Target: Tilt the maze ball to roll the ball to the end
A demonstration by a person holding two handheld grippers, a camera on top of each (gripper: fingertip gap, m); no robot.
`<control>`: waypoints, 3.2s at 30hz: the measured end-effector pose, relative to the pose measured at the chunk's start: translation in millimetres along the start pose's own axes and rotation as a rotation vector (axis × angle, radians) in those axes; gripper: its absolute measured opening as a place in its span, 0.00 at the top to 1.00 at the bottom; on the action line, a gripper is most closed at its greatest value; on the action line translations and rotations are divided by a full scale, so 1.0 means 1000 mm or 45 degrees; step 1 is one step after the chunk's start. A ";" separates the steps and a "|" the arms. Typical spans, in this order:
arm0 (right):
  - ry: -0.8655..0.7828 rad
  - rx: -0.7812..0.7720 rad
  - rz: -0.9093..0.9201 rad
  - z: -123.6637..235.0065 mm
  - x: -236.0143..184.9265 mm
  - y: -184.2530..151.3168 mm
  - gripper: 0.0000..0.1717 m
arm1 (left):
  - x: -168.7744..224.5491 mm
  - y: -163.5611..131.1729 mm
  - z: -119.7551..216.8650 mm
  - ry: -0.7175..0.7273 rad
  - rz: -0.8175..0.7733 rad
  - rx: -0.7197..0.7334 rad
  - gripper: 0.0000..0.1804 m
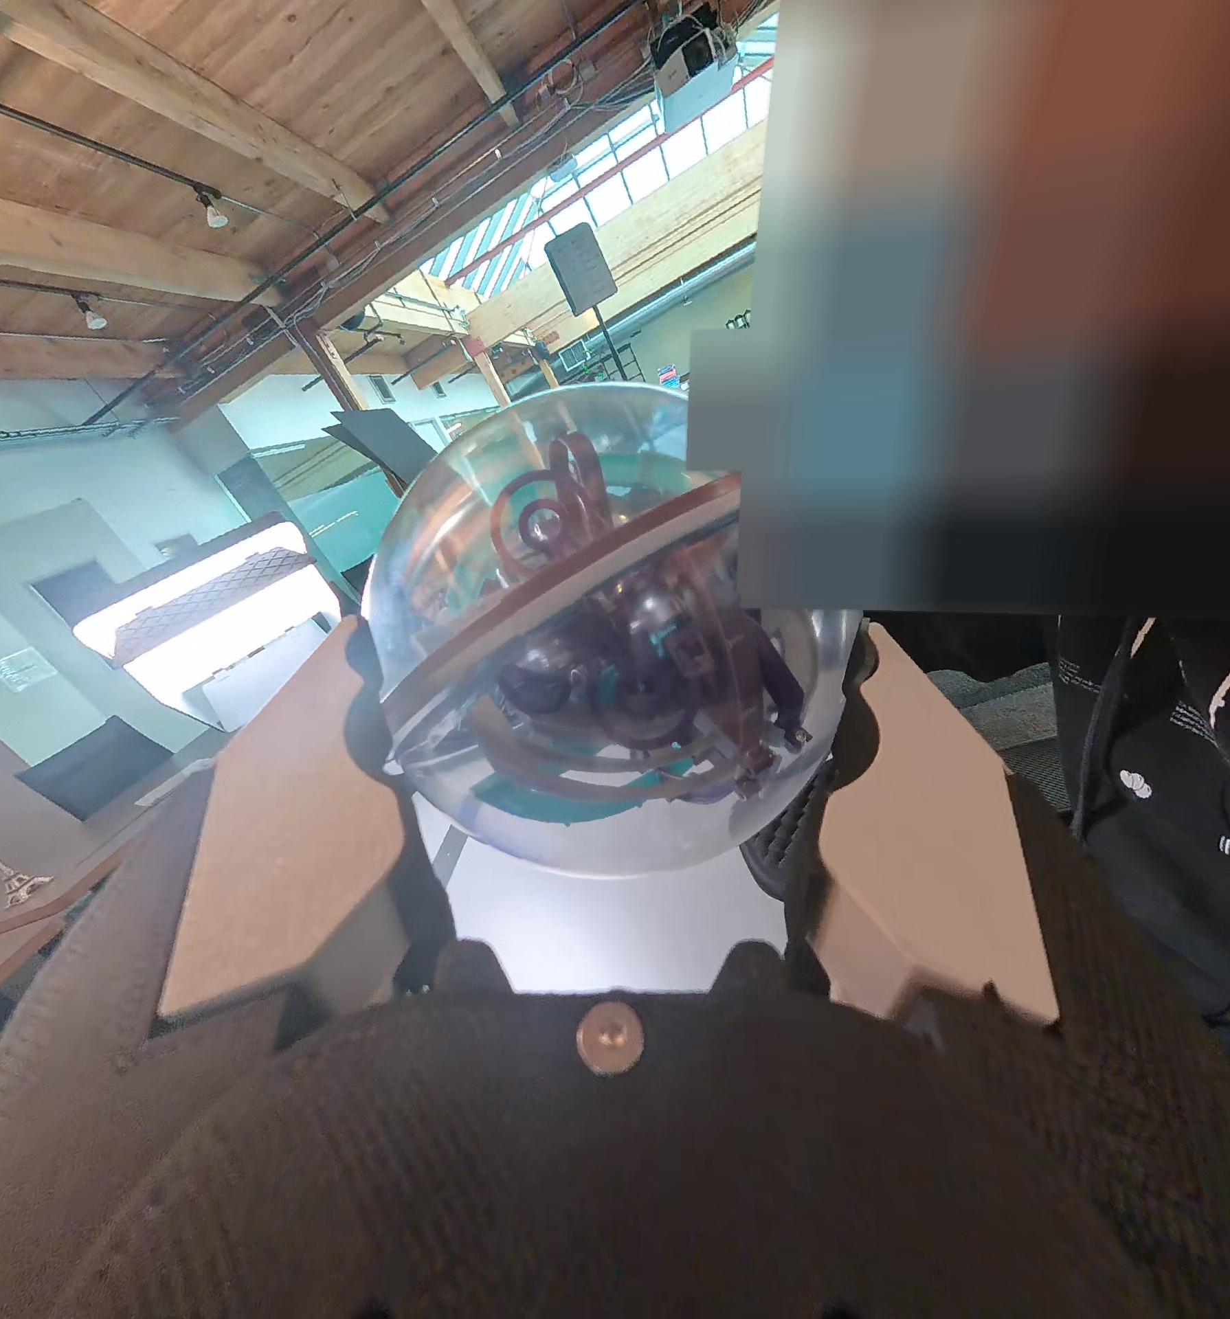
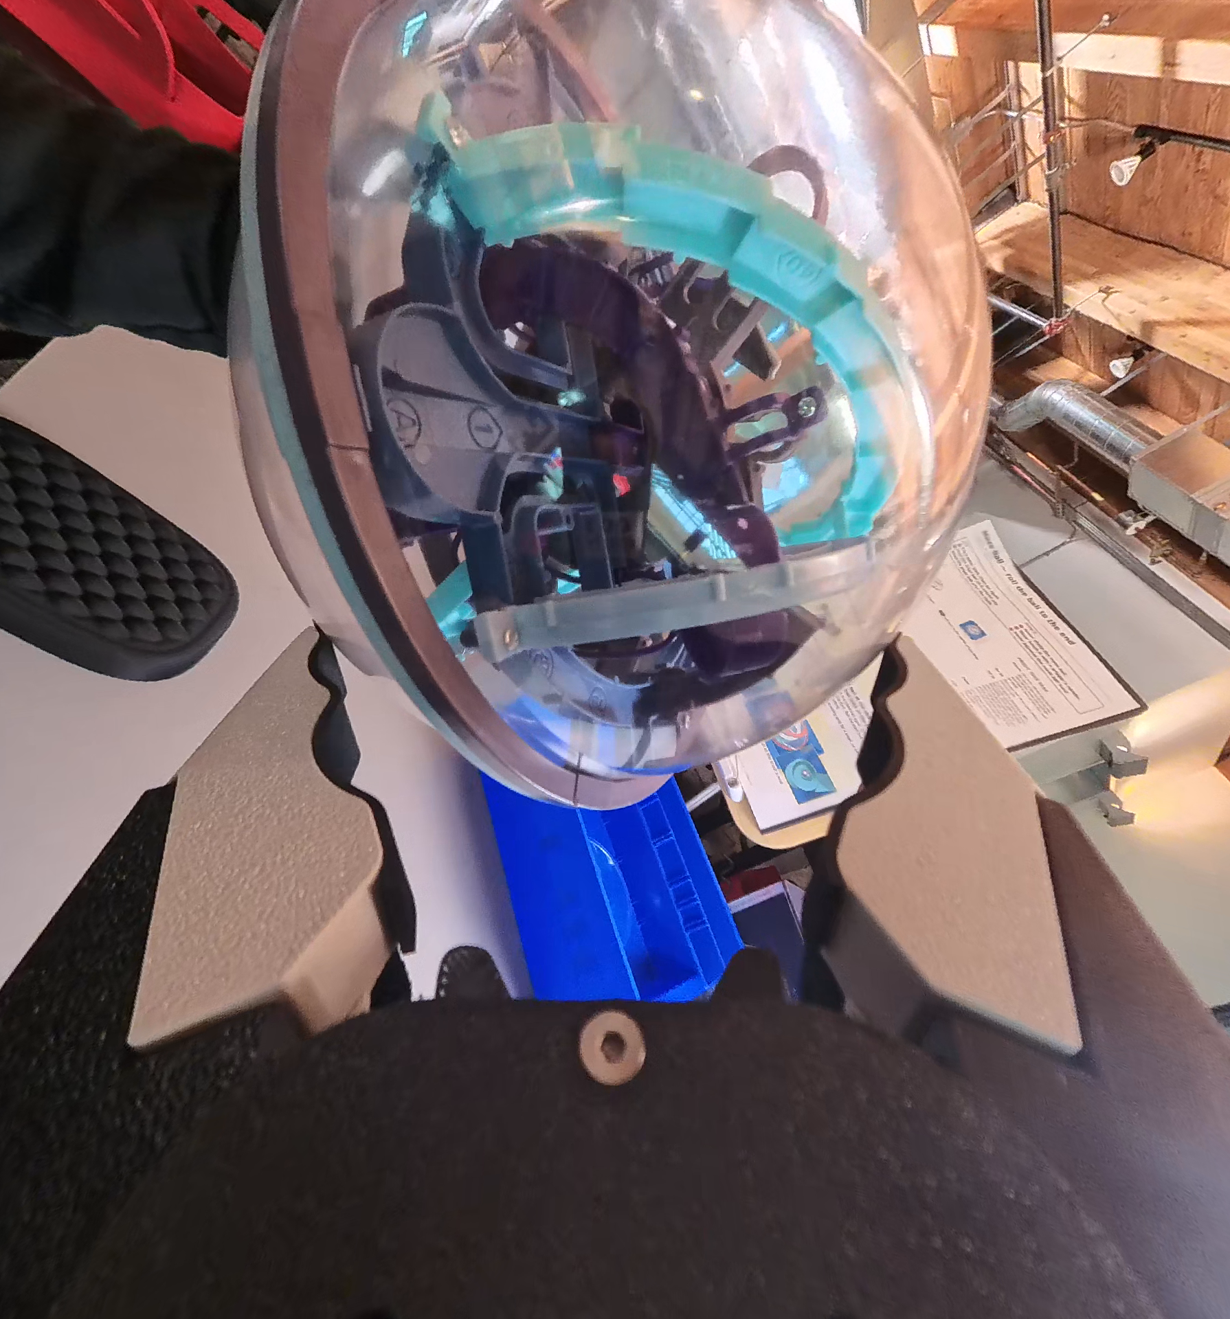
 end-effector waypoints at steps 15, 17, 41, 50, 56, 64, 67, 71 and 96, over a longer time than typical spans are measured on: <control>0.043 -0.025 -0.065 -0.001 -0.005 -0.012 0.17 | -0.001 -0.014 0.002 0.030 0.107 0.014 0.29; 0.038 -0.028 -0.062 -0.001 -0.006 -0.014 0.17 | -0.001 -0.015 0.002 0.031 0.103 0.008 0.29; 0.072 0.033 0.206 0.013 0.017 0.018 0.17 | 0.000 -0.008 -0.006 -0.038 -0.120 0.163 0.29; -0.067 0.130 0.234 0.013 0.017 0.025 0.17 | 0.002 0.016 -0.009 -0.083 -0.227 0.095 0.30; -0.126 0.172 0.241 0.012 0.022 0.031 0.17 | -0.001 0.031 -0.012 -0.105 -0.264 0.040 0.30; -0.138 0.182 0.163 0.015 0.023 0.029 0.17 | -0.004 0.035 -0.019 -0.095 -0.196 -0.002 0.29; -0.152 0.193 0.150 0.015 0.021 0.028 0.17 | -0.003 0.037 -0.020 -0.097 -0.196 -0.016 0.30; -0.158 0.199 0.128 0.014 0.021 0.027 0.17 | -0.004 0.038 -0.020 -0.099 -0.180 -0.030 0.30; -0.002 0.127 -0.195 0.009 0.005 0.005 0.17 | -0.011 0.005 -0.006 -0.030 0.242 0.000 0.29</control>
Point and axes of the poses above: each gripper's, where its closed fingertips meet, z back along the fingers, y out of its top, x = y × z across the jaws, the point moved 5 cm from there along z, back along the fingers, and after that the axes turned 15 degrees about -y, right-handed, at the moved point
